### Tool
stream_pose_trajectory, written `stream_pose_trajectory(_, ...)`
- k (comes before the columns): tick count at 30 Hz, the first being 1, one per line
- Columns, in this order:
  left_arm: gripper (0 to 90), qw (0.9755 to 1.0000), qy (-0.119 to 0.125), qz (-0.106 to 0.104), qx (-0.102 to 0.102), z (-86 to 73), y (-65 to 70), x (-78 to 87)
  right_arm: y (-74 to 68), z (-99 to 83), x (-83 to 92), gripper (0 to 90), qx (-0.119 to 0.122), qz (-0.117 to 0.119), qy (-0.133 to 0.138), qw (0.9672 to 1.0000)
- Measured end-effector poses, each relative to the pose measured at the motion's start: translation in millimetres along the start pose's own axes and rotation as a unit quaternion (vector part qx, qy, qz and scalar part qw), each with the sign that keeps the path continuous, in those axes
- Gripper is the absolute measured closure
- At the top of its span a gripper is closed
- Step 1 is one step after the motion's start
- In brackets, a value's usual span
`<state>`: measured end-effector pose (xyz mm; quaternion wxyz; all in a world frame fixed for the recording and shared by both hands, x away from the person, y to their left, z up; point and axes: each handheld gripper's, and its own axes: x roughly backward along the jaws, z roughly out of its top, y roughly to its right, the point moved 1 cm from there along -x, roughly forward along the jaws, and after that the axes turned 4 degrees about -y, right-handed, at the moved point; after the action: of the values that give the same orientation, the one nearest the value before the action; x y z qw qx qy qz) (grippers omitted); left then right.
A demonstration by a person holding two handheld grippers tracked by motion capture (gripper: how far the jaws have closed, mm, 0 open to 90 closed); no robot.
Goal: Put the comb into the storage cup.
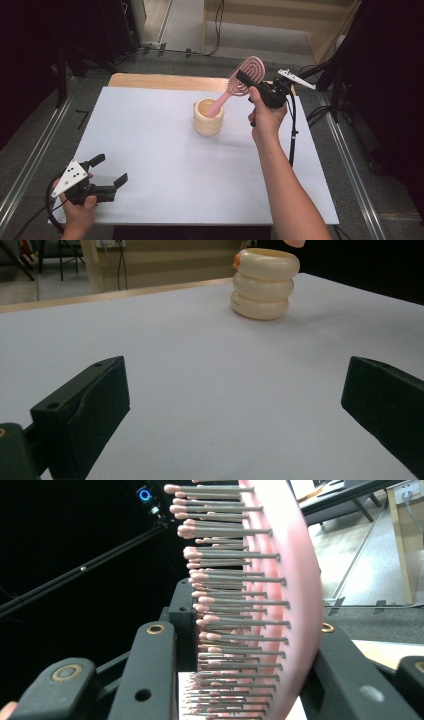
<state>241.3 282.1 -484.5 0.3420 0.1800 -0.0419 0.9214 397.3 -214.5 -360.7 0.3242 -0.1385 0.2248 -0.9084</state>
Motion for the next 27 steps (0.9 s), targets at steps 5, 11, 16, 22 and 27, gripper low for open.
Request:
stream_pose_trajectory(5, 0.0, 1.0000, 0.000, 0.000, 0.000, 0.0, 0.1, 0.1, 1.1, 2.3, -4.9, 62.2, 0.001, -0.006, -0.002, 1.0000)
stream_pose_trajectory(11, 0.0, 1.0000, 0.001, -0.001, -0.001, 0.0, 0.1, 0.2, 4.6, 0.8, -10.6, 62.2, 0.002, -0.012, -0.004, 0.9999)
stream_pose_trajectory(16, 0.0, 1.0000, 0.000, -0.002, -0.001, 0.0, 0.1, 0.1, 6.9, -2.0, -14.8, 62.2, 0.011, -0.020, -0.008, 0.9997)
stream_pose_trajectory(22, 0.0, 1.0000, 0.000, -0.002, -0.001, 0.0, 0.2, 0.3, 7.9, -5.6, -19.5, 62.2, 0.015, -0.022, -0.012, 0.9996)
stream_pose_trajectory(27, 0.0, 1.0000, 0.001, -0.002, -0.001, -0.1, 0.2, 0.2, 9.3, -9.8, -23.2, 62.2, 0.017, -0.023, -0.016, 0.9995)
